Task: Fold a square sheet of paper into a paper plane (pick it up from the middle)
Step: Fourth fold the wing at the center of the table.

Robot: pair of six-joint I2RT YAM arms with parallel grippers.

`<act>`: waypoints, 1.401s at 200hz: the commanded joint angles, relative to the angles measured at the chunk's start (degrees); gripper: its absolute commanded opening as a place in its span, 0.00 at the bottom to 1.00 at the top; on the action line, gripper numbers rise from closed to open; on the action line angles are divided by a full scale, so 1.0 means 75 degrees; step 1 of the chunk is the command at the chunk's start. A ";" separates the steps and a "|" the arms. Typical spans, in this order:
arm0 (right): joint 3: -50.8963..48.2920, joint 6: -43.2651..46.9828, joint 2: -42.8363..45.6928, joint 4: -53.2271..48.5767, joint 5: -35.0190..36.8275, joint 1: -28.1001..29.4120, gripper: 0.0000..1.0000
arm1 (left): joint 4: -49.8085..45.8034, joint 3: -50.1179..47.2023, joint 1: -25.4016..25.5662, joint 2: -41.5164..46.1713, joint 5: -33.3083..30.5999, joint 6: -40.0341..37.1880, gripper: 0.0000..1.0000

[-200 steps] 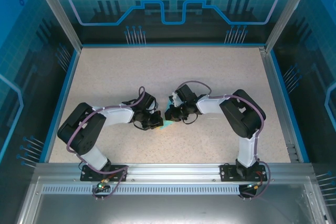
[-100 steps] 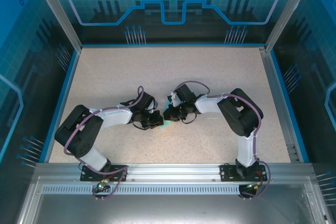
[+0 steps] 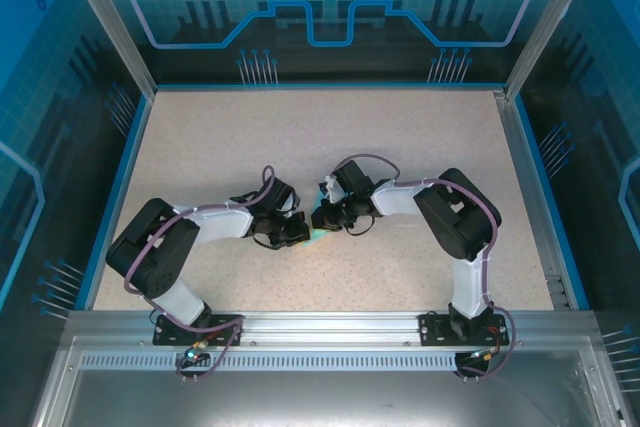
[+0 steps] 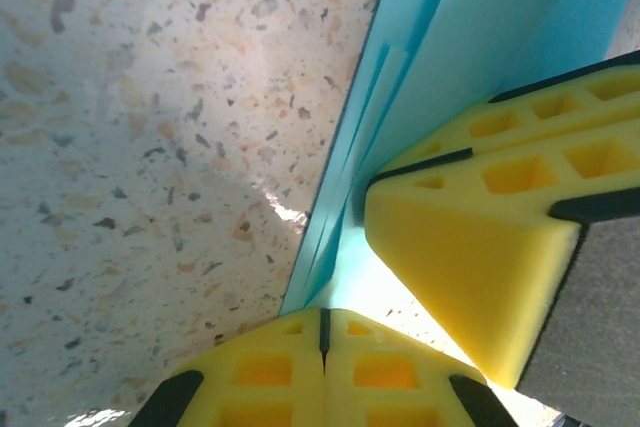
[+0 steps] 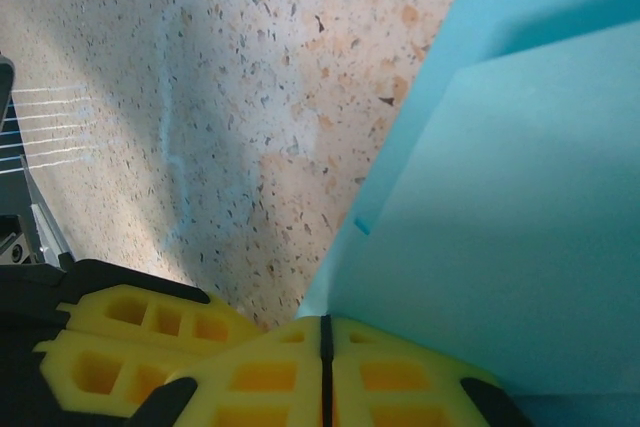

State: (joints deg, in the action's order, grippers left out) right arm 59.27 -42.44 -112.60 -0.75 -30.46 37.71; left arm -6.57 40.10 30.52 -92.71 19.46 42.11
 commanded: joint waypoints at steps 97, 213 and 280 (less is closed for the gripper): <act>0.0057 -0.0041 -0.0194 -0.0361 0.0119 0.0157 0.09 | -0.0481 -0.0729 -0.0041 -0.0134 -0.0705 0.0556 0.00; 0.0855 0.1003 -0.0700 -0.1028 0.0317 -0.1074 0.09 | -0.1068 -0.1018 -0.0132 -0.0247 -0.0823 0.0596 0.00; 0.1278 0.1269 -0.1154 -0.0981 0.0334 -0.1981 0.09 | -0.1081 -0.1092 -0.0150 -0.0267 -0.0796 0.0576 0.00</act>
State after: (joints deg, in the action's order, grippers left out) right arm 67.29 -35.66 -117.95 -8.05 -34.61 27.33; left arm -1.56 36.51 30.20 -91.48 19.70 46.46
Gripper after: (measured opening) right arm 0.086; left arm 0.050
